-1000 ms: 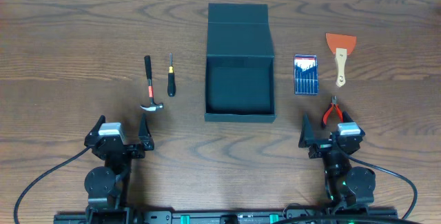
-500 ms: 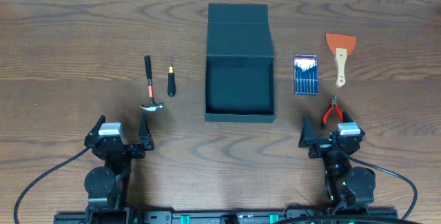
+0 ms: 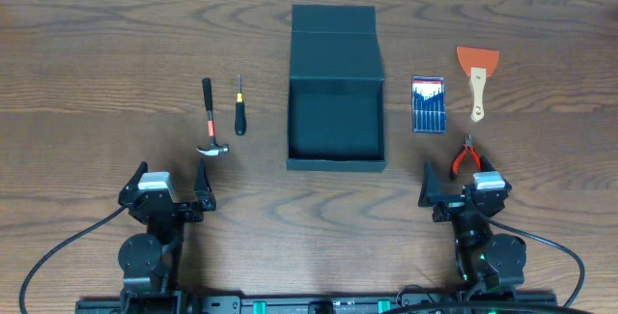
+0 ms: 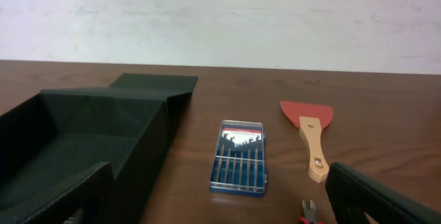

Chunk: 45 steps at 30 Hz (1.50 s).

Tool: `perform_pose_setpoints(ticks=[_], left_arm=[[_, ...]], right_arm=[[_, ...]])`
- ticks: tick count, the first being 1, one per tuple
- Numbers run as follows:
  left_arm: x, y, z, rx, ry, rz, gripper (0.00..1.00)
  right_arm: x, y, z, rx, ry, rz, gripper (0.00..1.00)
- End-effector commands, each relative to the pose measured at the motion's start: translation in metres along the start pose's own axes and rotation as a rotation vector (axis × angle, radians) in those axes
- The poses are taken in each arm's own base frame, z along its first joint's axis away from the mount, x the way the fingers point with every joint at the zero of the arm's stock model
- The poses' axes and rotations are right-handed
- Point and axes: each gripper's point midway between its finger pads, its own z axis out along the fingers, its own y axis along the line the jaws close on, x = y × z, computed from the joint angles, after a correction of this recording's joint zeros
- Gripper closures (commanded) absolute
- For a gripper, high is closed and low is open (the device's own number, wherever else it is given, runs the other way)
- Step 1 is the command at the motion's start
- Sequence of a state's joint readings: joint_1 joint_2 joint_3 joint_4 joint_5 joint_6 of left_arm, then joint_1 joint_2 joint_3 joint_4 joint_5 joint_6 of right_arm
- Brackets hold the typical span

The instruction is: Pack container

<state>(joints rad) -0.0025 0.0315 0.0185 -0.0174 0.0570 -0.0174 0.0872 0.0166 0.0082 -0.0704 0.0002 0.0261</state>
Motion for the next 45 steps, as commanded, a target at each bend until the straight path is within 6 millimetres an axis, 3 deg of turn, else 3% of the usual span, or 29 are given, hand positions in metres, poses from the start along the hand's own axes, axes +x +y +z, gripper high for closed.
perform_pose_setpoints(ticks=[1,16,35,38,45], left_arm=[[0.007,-0.003,0.001,0.018,0.012,0.021,0.02],[0.007,-0.003,0.001,0.017,0.012,0.021,0.01],[0.007,-0.003,0.001,0.018,0.012,0.021,0.01],[0.007,-0.003,0.001,0.018,0.012,0.021,0.01],[0.007,-0.003,0.001,0.018,0.012,0.021,0.02]], right_arm=[[0.0,-0.006,0.0,0.027,-0.006,0.015,0.01],[0.0,-0.01,0.0,0.049,-0.006,0.049,0.01],[0.019,-0.006,0.004,0.031,0.081,0.049,0.01],[0.007,-0.006,0.004,0.031,0.058,0.05,0.01],[-0.064,-0.03,0.014,0.178,0.044,0.007,0.01]])
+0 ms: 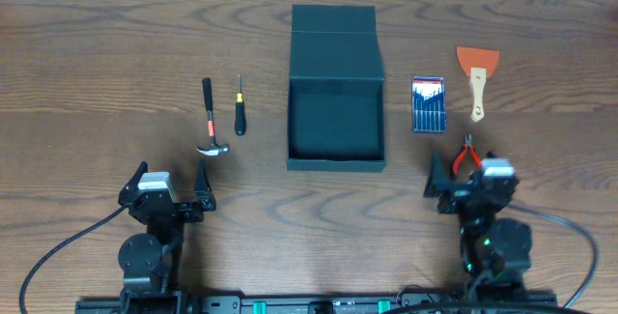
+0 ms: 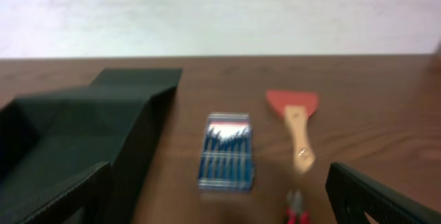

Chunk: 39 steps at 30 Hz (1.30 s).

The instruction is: Pack container

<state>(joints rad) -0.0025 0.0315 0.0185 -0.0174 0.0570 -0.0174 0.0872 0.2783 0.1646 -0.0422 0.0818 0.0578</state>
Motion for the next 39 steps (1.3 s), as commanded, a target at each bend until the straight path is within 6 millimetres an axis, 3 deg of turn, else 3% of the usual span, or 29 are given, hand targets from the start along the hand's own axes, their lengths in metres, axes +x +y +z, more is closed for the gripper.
perform_pose_setpoints(ticks=[1,8,12,14,17,25,31,39], left_arm=[[0.007,-0.003,0.001,0.018,0.012,0.021,0.01],[0.007,-0.003,0.001,0.018,0.012,0.021,0.02],[0.007,-0.003,0.001,0.018,0.012,0.021,0.01],[0.007,-0.003,0.001,0.018,0.012,0.021,0.01],[0.007,-0.003,0.001,0.018,0.012,0.022,0.01],[0.007,-0.003,0.001,0.018,0.012,0.021,0.01],[0.007,-0.003,0.001,0.018,0.012,0.021,0.01],[0.007,-0.003,0.001,0.018,0.012,0.021,0.01]], right_arm=[[-0.052,-0.015,0.01,0.098,0.0,-0.026,0.01],[-0.112,-0.008,0.085,0.094,0.357,-0.051,0.01],[-0.127,-0.007,0.124,0.102,0.574,-0.067,0.01],[-0.124,-0.008,0.139,0.108,0.666,-0.073,0.01],[-0.104,-0.013,0.158,0.122,0.799,-0.076,0.01],[-0.02,-0.026,0.191,0.144,1.023,-0.077,0.01],[0.038,-0.024,0.2,0.092,1.174,-0.086,0.01],[0.092,-0.025,0.204,0.084,1.302,-0.092,0.01]])
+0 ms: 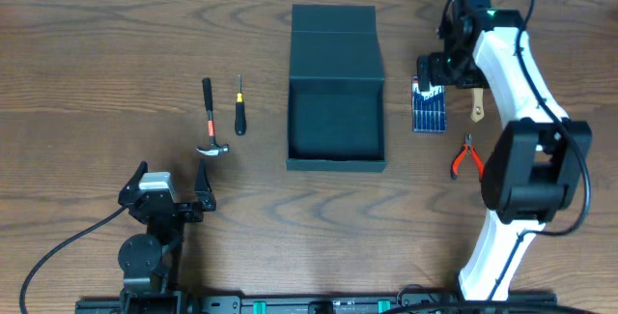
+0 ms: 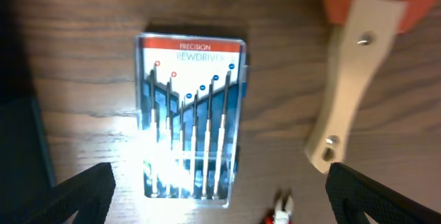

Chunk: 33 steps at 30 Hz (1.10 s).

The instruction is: Pack container

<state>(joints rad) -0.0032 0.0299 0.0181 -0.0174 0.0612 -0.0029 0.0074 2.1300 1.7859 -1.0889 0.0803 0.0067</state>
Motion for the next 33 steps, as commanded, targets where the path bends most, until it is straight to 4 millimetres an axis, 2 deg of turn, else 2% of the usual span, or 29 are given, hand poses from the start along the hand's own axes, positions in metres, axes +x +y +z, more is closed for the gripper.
perform_pose_setpoints(ticks=[1,4,21,29,33], left_arm=[[0.007,-0.002,0.001,0.013,0.013,0.007,0.01],[0.007,-0.002,0.001,0.013,0.013,0.007,0.01],[0.007,-0.002,0.001,0.013,0.013,0.007,0.01],[0.007,-0.002,0.001,0.013,0.013,0.007,0.02],[0.007,-0.002,0.001,0.013,0.013,0.007,0.01]], right_arm=[[0.002,0.0,0.017,-0.009,0.038,-0.015,0.01],[0.005,0.001,0.028,-0.009,0.063,-0.001,0.01],[0.012,0.01,0.055,-0.005,0.108,0.065,0.01],[0.021,0.028,0.075,-0.004,0.16,0.032,0.01],[0.023,0.036,0.078,-0.004,0.167,0.013,0.01]])
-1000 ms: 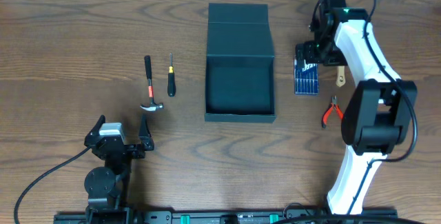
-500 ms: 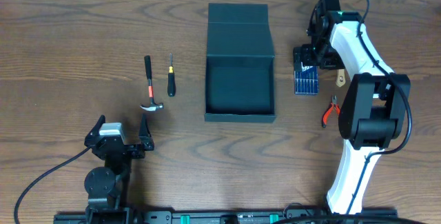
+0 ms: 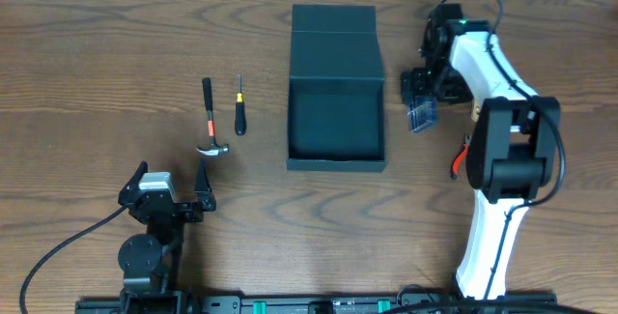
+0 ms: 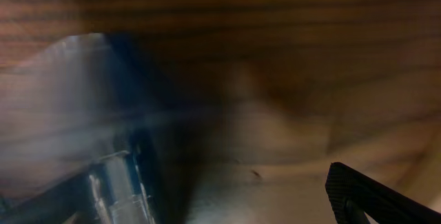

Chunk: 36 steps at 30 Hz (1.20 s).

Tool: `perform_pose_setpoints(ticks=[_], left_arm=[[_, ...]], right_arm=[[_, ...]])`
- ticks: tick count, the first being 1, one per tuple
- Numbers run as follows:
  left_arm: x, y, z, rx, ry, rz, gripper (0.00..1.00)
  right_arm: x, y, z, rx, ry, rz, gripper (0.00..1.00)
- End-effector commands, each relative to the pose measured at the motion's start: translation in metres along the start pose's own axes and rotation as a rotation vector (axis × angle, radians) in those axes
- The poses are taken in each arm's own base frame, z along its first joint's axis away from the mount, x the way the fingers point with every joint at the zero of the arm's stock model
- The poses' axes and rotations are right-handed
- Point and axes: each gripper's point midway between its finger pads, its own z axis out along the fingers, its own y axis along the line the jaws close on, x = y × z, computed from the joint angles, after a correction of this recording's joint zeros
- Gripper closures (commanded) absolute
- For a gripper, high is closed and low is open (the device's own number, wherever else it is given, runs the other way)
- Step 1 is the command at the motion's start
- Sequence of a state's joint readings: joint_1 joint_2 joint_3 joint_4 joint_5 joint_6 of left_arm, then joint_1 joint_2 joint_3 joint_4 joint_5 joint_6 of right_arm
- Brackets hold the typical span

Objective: Pack container
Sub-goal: 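Lower the right gripper onto the blue screwdriver set case and grasp it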

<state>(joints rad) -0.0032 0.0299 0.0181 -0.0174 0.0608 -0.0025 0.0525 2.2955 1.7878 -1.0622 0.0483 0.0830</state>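
The open black box (image 3: 335, 165) stands mid-table, its lid (image 3: 333, 19) folded back. My right gripper (image 3: 423, 87) is low at the blue screwdriver set (image 3: 419, 117), which lies slightly askew just right of the box. In the blurred right wrist view the set's case (image 4: 114, 182) fills the lower left, close to the table. One dark finger (image 4: 375, 196) stands far off at the right, so the jaws are wide open. Left of the box lie a hammer (image 3: 210, 121) and a small screwdriver (image 3: 239, 106). My left gripper (image 3: 170, 181) rests open near the front edge.
Red-handled pliers (image 3: 458, 162) lie right of the box, partly under my right arm. The scraper is mostly hidden beneath that arm. Bare wooden table (image 3: 87, 72) stretches to the far left.
My right gripper has dropped from above the screwdriver set to just over the table, with the case at its left side. The set now lies slightly turned. The left arm is unchanged.
Both arms rested at the front edge with the tools laid out around the open box. The right arm then lifted a little, later hung open above the screwdriver set, and is now low at the case.
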Motion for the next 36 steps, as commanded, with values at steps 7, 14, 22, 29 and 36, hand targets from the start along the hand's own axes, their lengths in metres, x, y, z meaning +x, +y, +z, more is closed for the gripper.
perform_pose_setpoints(ticks=[7,14,22,29,36], left_arm=[[0.007,-0.002,0.001,0.013,0.013,0.006,0.01],[0.007,-0.002,0.001,0.013,0.013,0.006,0.01],[0.007,-0.002,0.001,0.013,0.013,0.006,0.01],[0.007,-0.002,0.001,0.013,0.013,0.006,0.01],[0.007,-0.002,0.001,0.013,0.013,0.006,0.01]], right_arm=[[0.006,0.006,0.013,0.027,0.035,-0.011,0.01],[0.007,0.001,0.013,0.026,0.04,0.001,0.01],[0.011,0.004,0.013,-0.01,0.056,-0.006,0.01],[0.012,0.002,0.013,-0.049,0.068,0.01,0.01],[0.012,-0.005,0.009,-0.096,0.064,0.029,0.01]])
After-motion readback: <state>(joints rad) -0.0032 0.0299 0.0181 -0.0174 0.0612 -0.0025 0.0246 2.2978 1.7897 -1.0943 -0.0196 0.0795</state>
